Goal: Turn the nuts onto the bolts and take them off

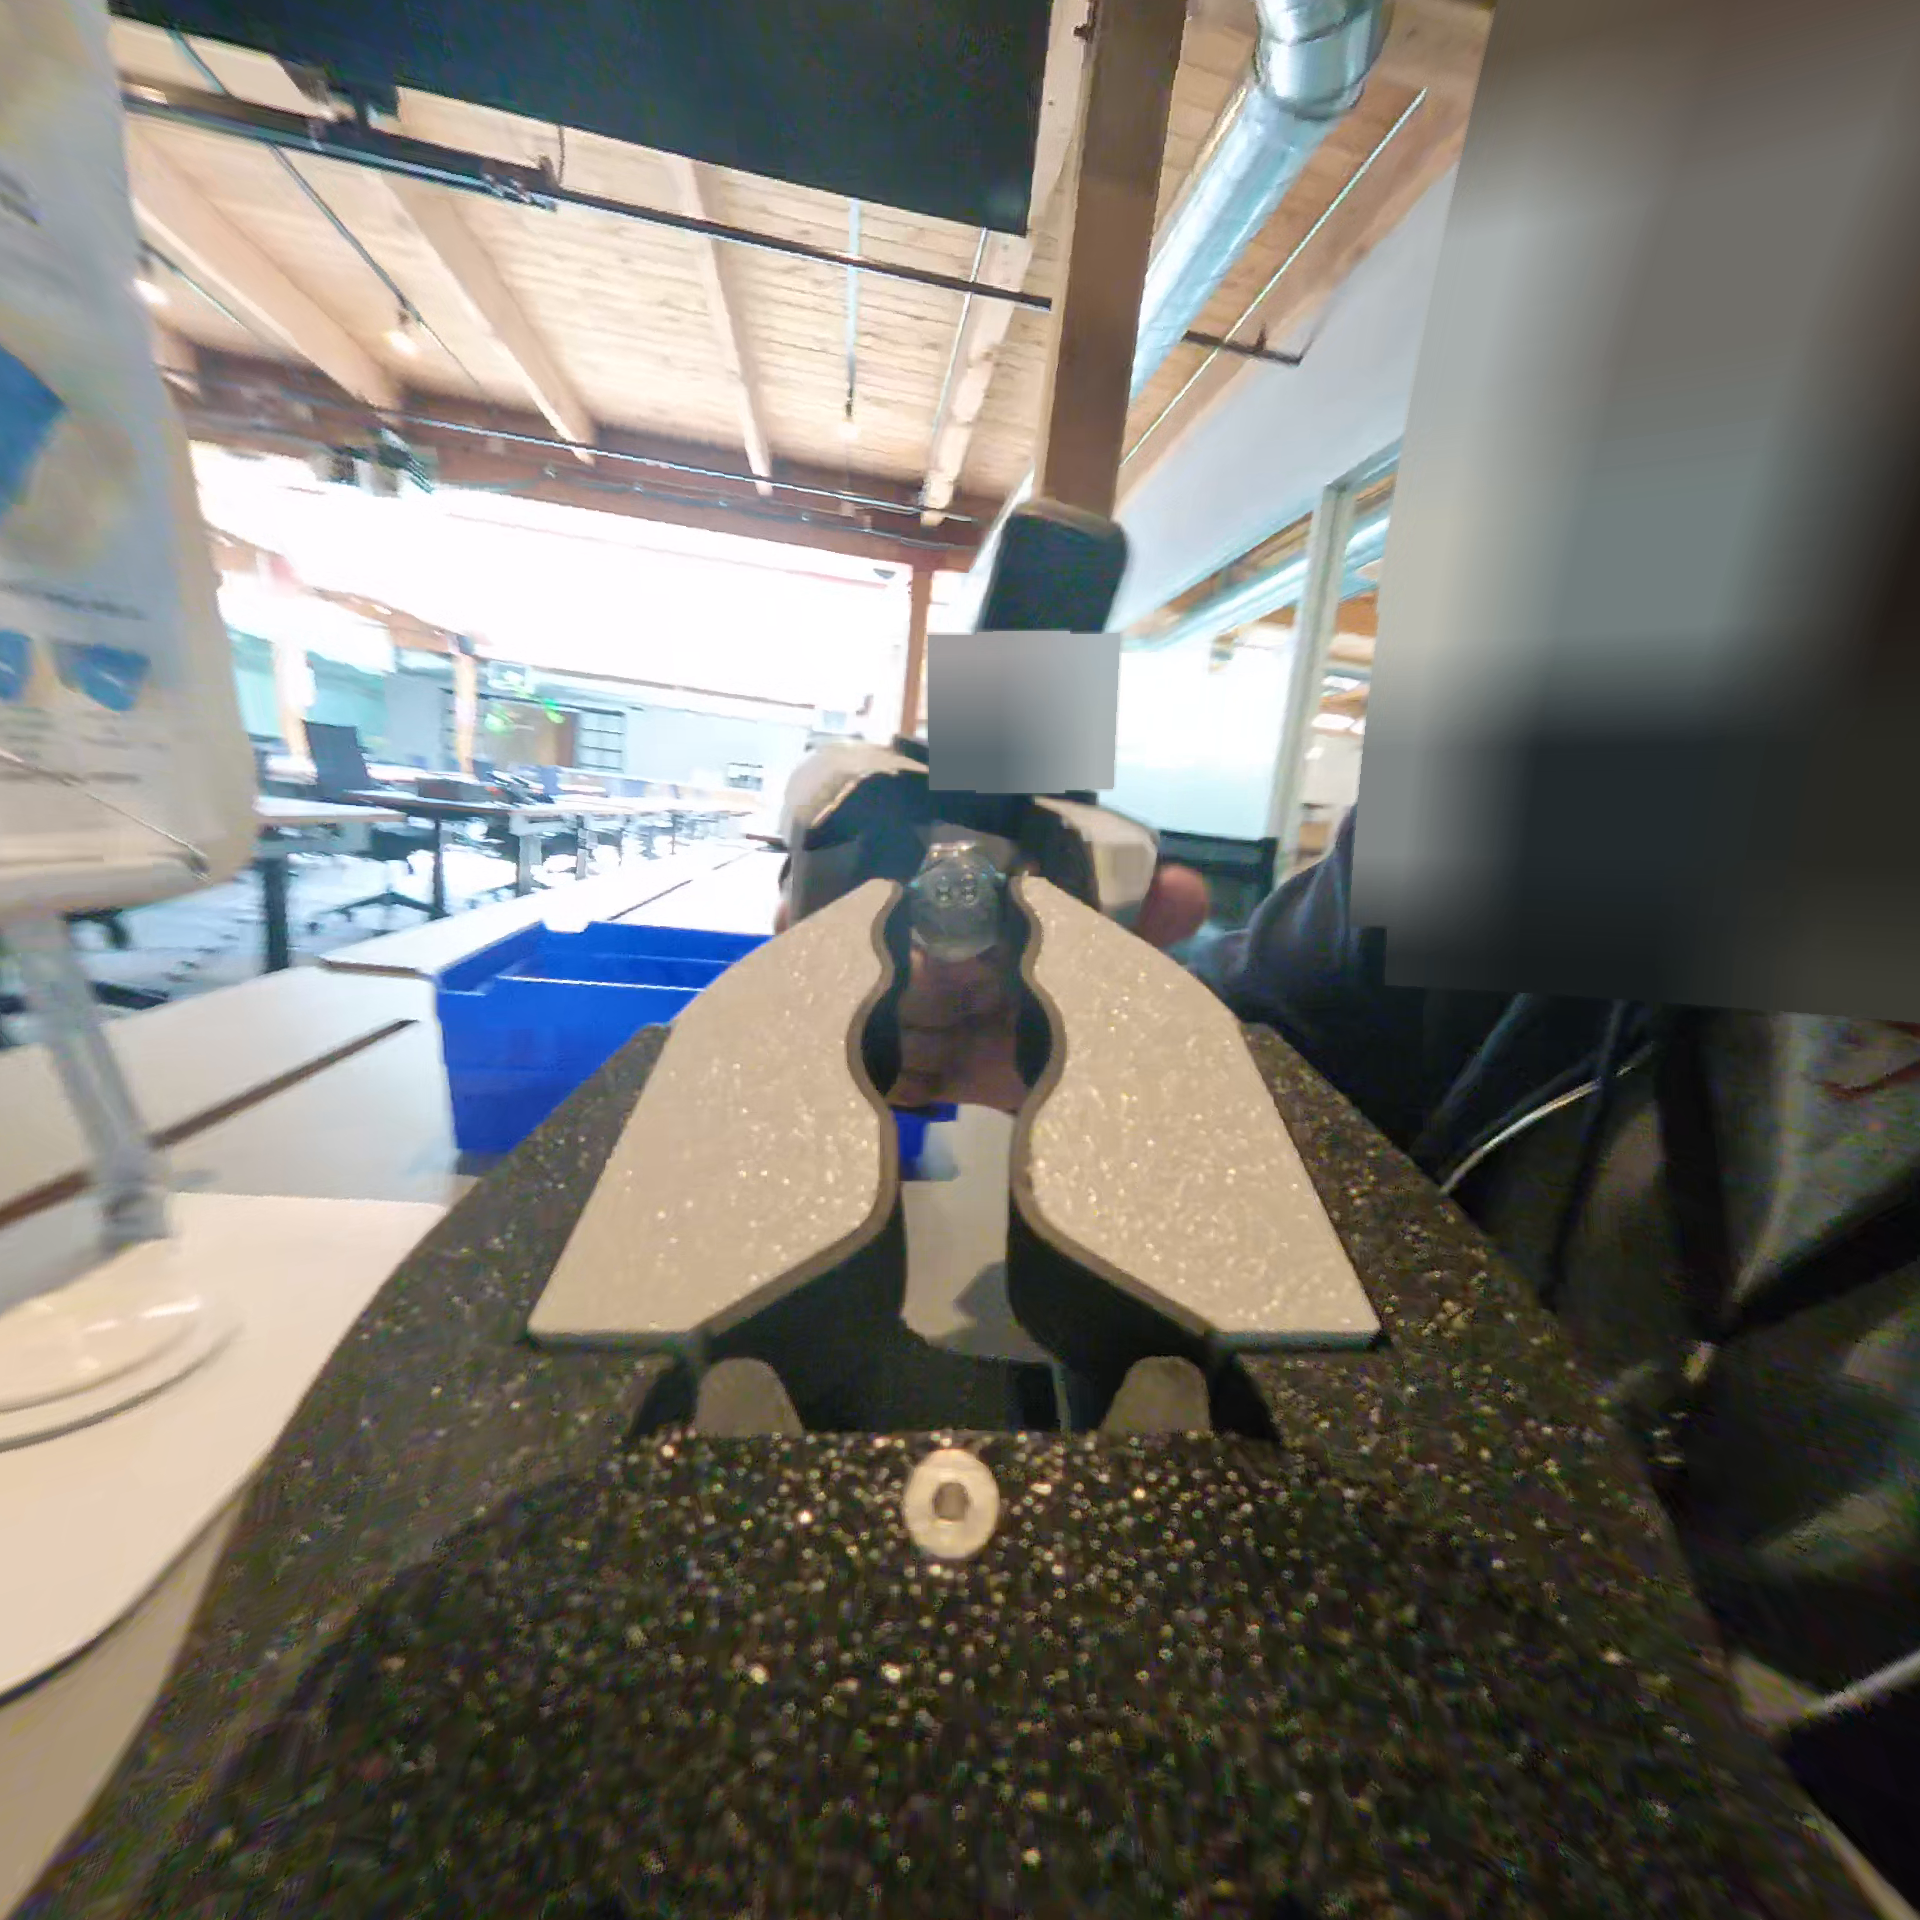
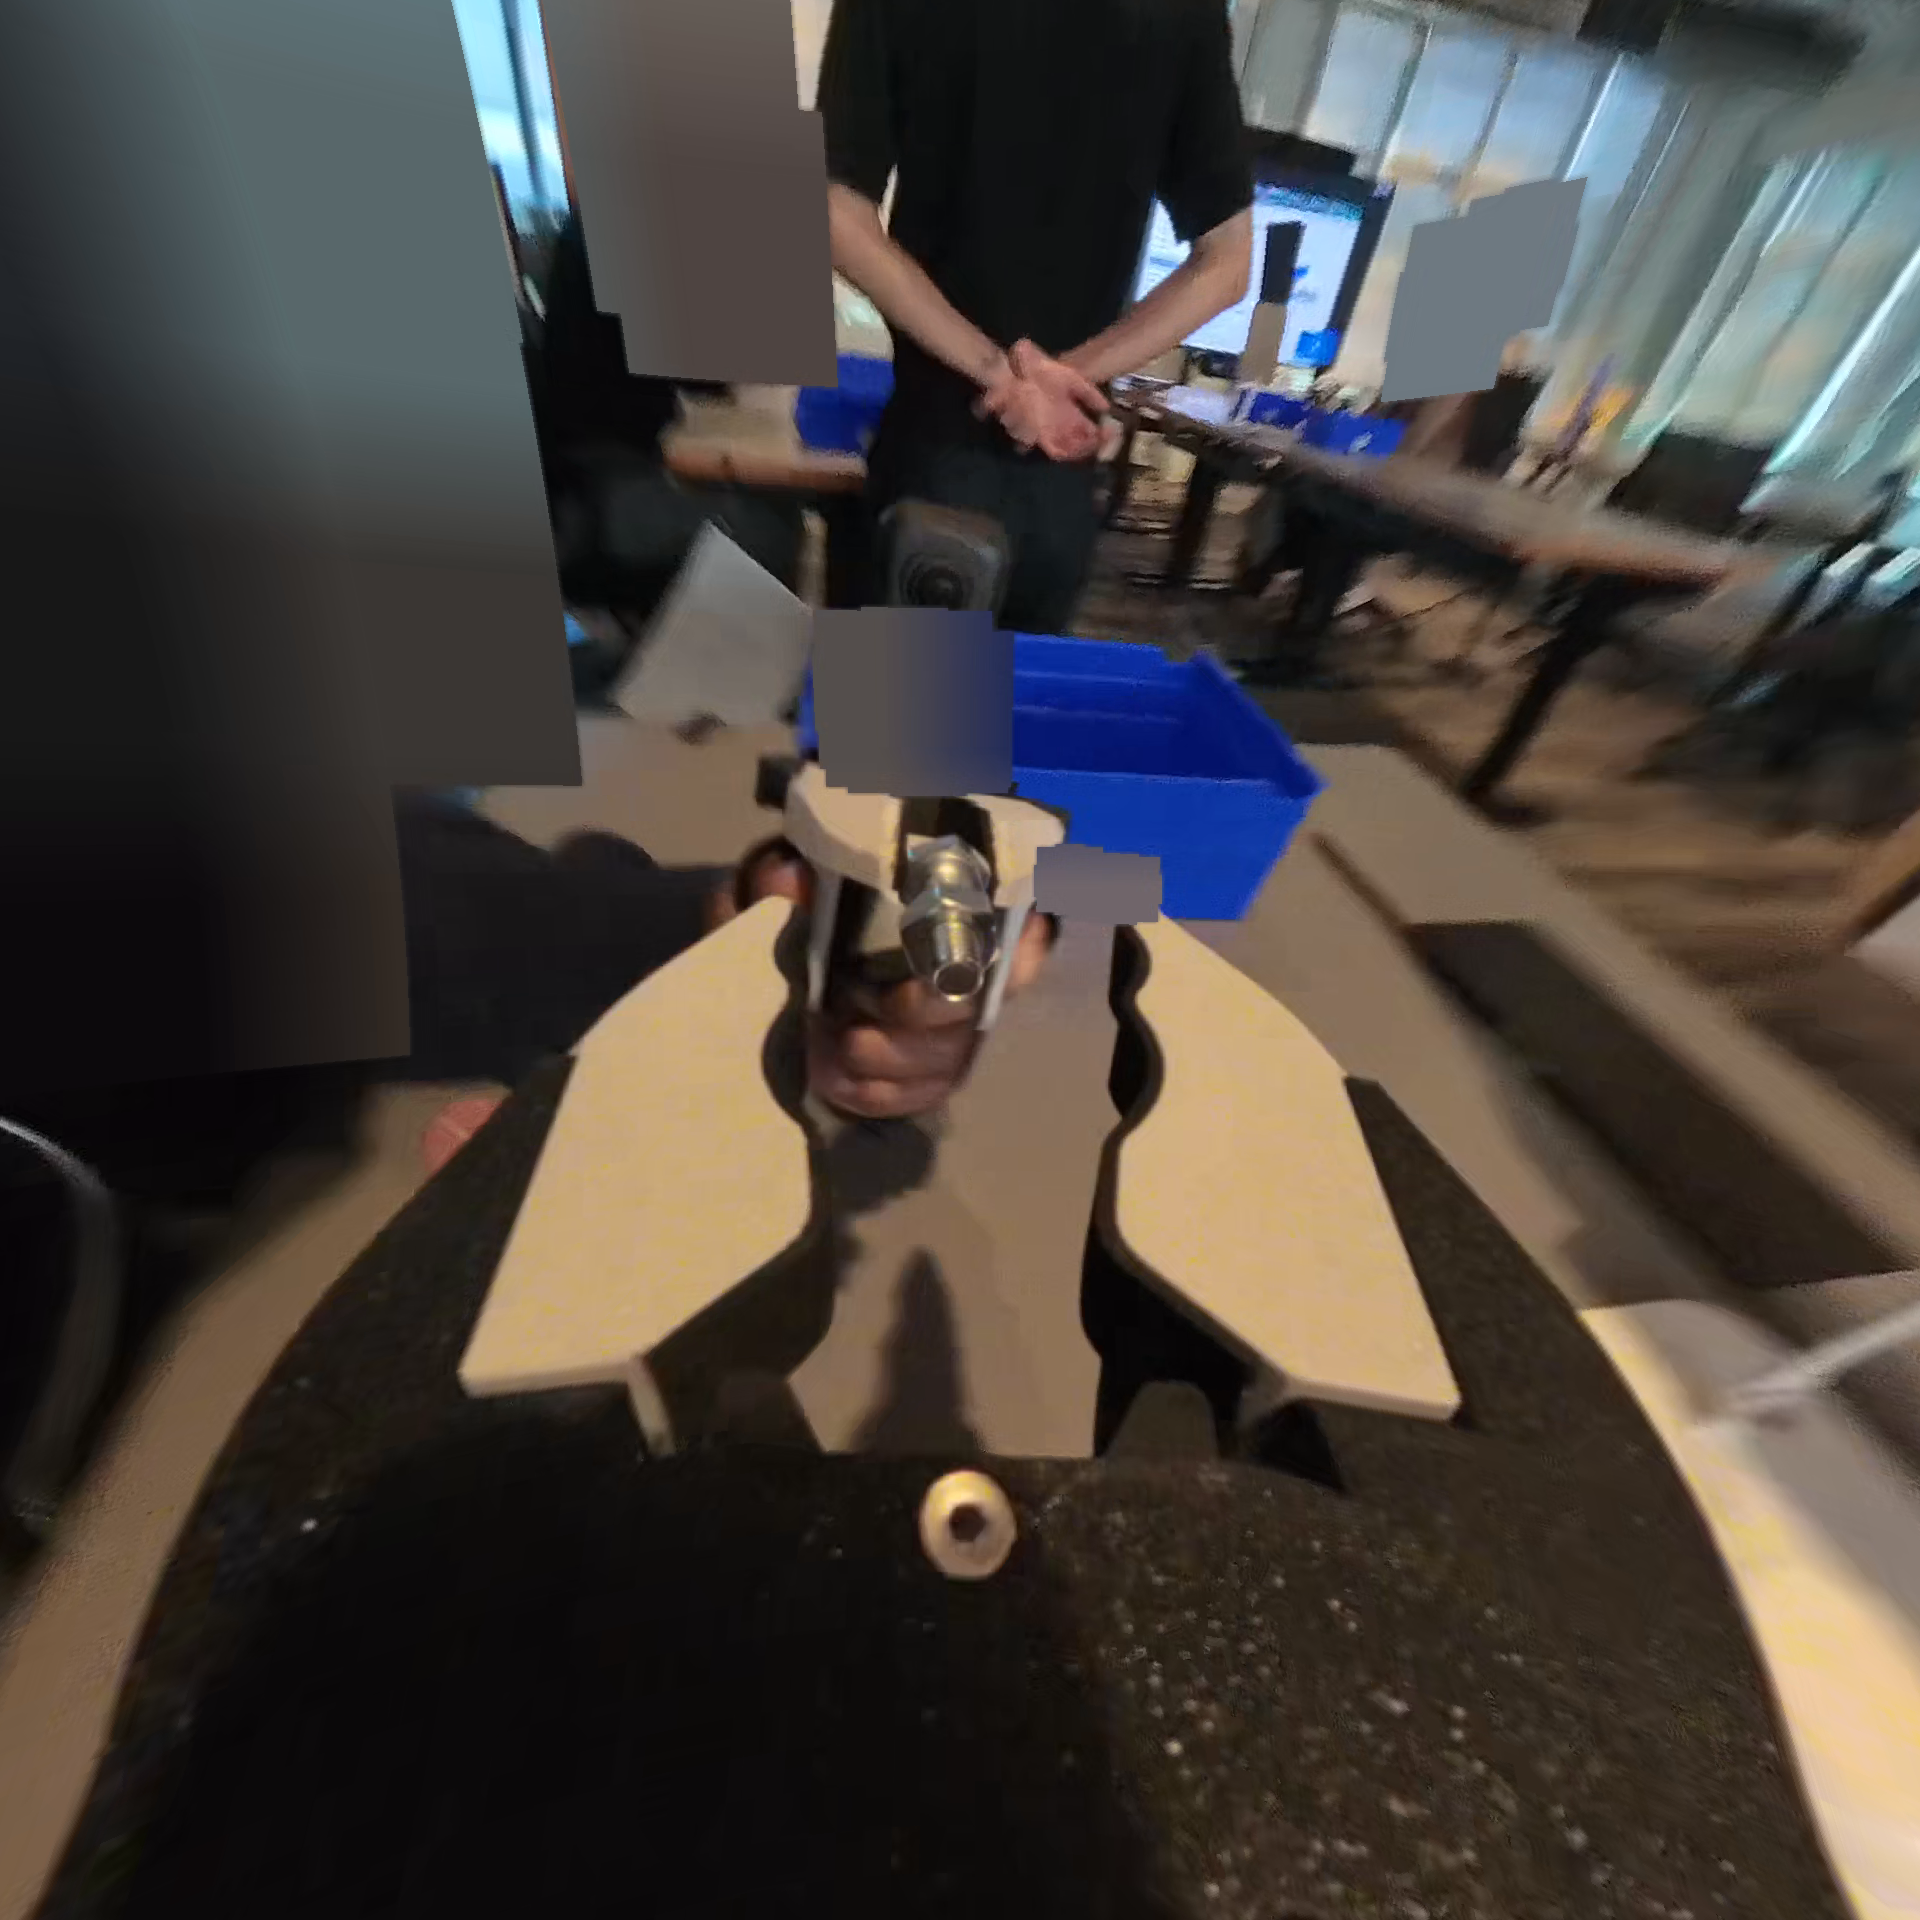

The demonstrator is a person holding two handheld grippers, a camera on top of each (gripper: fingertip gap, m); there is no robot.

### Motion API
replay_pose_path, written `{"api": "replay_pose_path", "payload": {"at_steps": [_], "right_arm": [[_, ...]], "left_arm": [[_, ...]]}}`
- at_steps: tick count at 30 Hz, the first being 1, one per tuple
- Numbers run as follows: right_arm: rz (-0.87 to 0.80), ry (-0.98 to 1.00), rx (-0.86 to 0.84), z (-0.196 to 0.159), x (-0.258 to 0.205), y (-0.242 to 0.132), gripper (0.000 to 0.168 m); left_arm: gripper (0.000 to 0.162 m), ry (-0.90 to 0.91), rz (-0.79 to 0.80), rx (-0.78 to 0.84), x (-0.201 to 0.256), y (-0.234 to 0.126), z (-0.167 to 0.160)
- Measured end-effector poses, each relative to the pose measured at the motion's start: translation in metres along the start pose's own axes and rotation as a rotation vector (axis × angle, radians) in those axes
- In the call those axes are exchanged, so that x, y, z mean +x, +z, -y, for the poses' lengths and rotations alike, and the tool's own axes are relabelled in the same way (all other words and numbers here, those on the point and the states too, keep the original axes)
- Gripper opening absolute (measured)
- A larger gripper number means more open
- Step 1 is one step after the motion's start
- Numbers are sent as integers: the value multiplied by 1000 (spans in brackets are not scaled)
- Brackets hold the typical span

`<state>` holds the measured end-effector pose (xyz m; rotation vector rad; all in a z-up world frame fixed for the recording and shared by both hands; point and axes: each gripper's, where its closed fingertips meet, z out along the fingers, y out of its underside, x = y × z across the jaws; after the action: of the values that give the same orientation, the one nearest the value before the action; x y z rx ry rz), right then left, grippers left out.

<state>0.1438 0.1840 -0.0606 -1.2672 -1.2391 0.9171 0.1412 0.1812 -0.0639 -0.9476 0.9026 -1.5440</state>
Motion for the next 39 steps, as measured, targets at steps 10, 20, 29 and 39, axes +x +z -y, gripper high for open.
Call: {"api": "replay_pose_path", "payload": {"at_steps": [10, 20, 29, 39], "right_arm": [[253, 613, 24, -6, -11, 4, 19], [23, -92, -121, -21, -2, 3, 17], [-174, -627, -175, -26, 1, 0, 21], [203, 491, 63, 1, 1, -4, 44]], "left_arm": [[16, 288, 91, -119, 4, 5, -5], [16, -97, -10, -77, -3, 4, -15], [16, -249, -58, -49, -4, 5, -20], [16, 179, 98, -81, -4, 1, -4]]}}
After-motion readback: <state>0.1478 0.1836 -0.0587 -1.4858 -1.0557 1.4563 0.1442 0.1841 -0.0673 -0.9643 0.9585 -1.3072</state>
